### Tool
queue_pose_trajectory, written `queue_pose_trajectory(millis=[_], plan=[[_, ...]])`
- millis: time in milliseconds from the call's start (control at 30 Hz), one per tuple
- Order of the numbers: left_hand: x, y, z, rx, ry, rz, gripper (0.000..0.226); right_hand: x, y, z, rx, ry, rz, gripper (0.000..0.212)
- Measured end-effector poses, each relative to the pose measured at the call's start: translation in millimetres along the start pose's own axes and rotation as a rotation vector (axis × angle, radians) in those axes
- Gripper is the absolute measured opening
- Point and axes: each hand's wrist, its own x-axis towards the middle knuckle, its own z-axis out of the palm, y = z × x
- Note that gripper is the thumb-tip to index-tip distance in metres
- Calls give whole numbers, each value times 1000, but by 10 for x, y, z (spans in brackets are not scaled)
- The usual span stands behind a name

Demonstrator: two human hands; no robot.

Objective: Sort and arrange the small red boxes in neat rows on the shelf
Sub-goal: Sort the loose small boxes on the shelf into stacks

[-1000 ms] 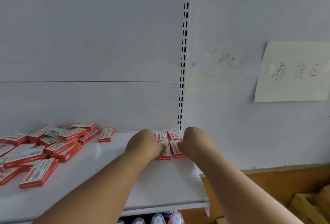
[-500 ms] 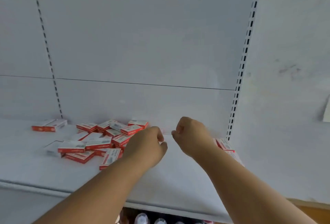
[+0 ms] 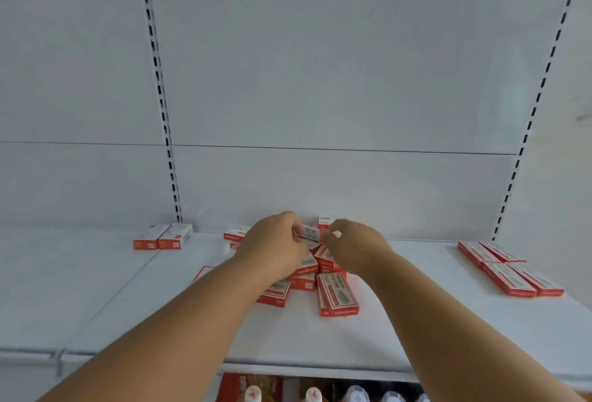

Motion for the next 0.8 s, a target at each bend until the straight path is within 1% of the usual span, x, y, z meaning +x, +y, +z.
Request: queue_pose_trajectory(millis=[67, 167, 200, 233, 267, 333, 400, 467, 500, 567, 633, 667, 733, 800], plan=[[65, -5, 27, -17, -40, 18, 17, -3, -38, 33, 65, 13, 50, 27], [154, 5, 57, -61, -68, 40, 23, -44, -25, 45, 160, 118, 74, 32], [178, 13, 56, -94, -79, 30, 26, -65, -11, 40, 229, 160, 64, 34], [196, 23, 55, -133, -84, 15, 29, -87, 4, 30, 349, 191, 49, 35], [214, 33, 56, -176, -83, -5, 33, -130, 0, 5, 519, 193, 33, 35], [220, 50, 43, -285, -51, -59, 39, -212, -36, -35, 814, 101, -17, 32], [189, 47, 9, -422, -1, -113, 38, -251, -66, -43, 848, 32, -100, 26], [139, -12, -46, -524, 70, -164, 32, -244, -89, -46, 791, -6, -149, 24], [113, -61, -79, -552, 105, -190, 30, -236, -102, -53, 712, -22, -167, 25], [70, -160, -144, -583, 155, -235, 28, -226, -125, -70, 404, -73, -235, 27], [25, -242, -206, -579, 182, -269, 26, -192, -158, -68, 92, -185, -314, 43], [-2, -269, -234, -578, 197, -283, 26, -177, -188, -63, -17, -221, -359, 52], [-66, -310, -277, -584, 220, -303, 27, -150, -240, -44, -145, -246, -411, 59], [-142, -331, -315, -593, 241, -315, 27, -143, -284, -59, -150, -247, -424, 53]])
